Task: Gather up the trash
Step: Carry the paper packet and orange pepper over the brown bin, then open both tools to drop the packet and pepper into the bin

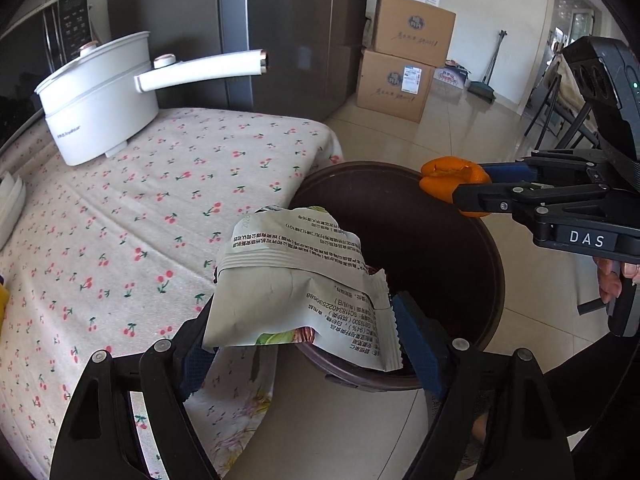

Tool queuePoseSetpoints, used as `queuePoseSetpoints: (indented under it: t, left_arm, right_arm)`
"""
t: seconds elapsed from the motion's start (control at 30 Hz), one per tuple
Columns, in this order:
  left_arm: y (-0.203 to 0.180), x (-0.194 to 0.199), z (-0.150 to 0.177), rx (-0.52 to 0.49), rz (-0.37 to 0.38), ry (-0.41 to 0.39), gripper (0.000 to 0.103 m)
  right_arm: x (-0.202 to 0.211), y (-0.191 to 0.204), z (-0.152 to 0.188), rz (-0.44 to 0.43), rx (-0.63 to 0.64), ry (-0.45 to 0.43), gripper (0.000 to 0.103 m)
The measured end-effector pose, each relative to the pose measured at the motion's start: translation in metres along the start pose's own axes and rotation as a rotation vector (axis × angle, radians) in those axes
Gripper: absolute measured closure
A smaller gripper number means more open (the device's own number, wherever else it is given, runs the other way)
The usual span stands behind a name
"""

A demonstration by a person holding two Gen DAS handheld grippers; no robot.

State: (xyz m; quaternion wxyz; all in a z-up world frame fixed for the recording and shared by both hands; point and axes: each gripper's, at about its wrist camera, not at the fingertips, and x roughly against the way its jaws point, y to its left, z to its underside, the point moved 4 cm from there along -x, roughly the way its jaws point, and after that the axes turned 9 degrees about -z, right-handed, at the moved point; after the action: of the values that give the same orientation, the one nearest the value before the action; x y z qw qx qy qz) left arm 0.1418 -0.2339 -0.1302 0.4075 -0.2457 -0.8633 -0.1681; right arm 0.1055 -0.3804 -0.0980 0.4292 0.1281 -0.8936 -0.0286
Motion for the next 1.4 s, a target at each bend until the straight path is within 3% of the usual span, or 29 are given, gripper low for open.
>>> queuePoseSetpoints:
  t: [0.1,0.23,0.9,0.93,1.03,1.07,1.4]
  left_arm:
    - [-0.008,-0.008,-0.001,-0.016,0.012,0.01,0.017]
    - [-0.009,-0.014,-0.002,-0.023,-0.045,0.023,0.0]
    - [0.018,-0.006,-0.003,0.024,-0.091,-0.003,0.0]
    - [0.021,-0.005,-0.002,0.031,-0.095,-0.002,0.0]
    - [0.031,-0.002,-0.001,0.067,-0.085,0.001,0.0]
    - [0.034,0.0,0.0,0.077,-0.087,0.001,0.0]
    - [0.071,0.009,0.007,0.154,-0.148,0.014,0.0]
  right_arm:
    - [0.0,-0.005,0.003,0.009,-0.009,0.007,0.068]
    - [-0.003,-0.009,0.005,0.013,-0.014,0.019,0.068]
    - [-0.012,-0.011,0.008,0.029,-0.025,0.056,0.066]
    - [-0.012,-0.012,0.008,0.028,-0.034,0.058,0.063]
    - [-0.012,-0.013,0.007,0.022,-0.075,0.057,0.029]
    - [-0.011,-0.013,0.006,0.02,-0.08,0.05,0.023]
    - [-0.015,0.0,-0.002,0.021,-0.062,0.057,0.017]
